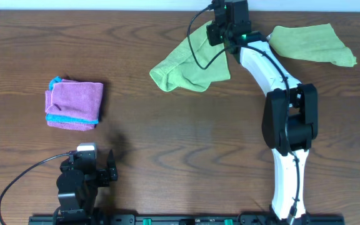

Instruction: Fold the cloth

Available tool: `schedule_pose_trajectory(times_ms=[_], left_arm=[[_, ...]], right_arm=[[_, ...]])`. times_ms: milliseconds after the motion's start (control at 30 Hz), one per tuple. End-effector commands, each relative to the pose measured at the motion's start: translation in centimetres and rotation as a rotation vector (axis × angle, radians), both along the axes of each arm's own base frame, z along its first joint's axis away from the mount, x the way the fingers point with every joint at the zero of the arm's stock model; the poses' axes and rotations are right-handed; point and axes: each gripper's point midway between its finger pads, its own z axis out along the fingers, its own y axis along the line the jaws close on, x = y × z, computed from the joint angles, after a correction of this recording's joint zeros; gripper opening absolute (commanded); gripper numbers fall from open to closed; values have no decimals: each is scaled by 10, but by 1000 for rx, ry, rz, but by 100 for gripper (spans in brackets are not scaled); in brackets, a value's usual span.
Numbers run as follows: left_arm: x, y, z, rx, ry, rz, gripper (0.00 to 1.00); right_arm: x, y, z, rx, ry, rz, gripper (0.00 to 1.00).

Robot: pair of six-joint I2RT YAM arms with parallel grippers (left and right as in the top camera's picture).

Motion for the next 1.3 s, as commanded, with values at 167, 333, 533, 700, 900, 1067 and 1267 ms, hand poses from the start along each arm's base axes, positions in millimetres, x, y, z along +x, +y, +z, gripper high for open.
schedule_pose_trajectory(times_ms=[167,333,533,700,900,1067,1267], left_arm=[[0,2,-2,1,2,13,95],[0,2,-2,1,2,12,95],[0,2,-2,1,2,13,95],[0,2,-2,1,2,13,95],[0,2,-2,1,2,12,95],[0,2,-2,1,2,12,95],[0,2,-2,1,2,12,95]], right_arm=[[20,-20,17,-72,-105,-138,24],[12,-5,35,-74,-100,-116,64],[-32,13,75,-94,-3,-40,78],[-100,44,83,-93,173,195,77],[-143,61,46,-156,346,340,67],[-148,64,25,-173,394,371,61],[-159,64,-22,-196,519,403,56]])
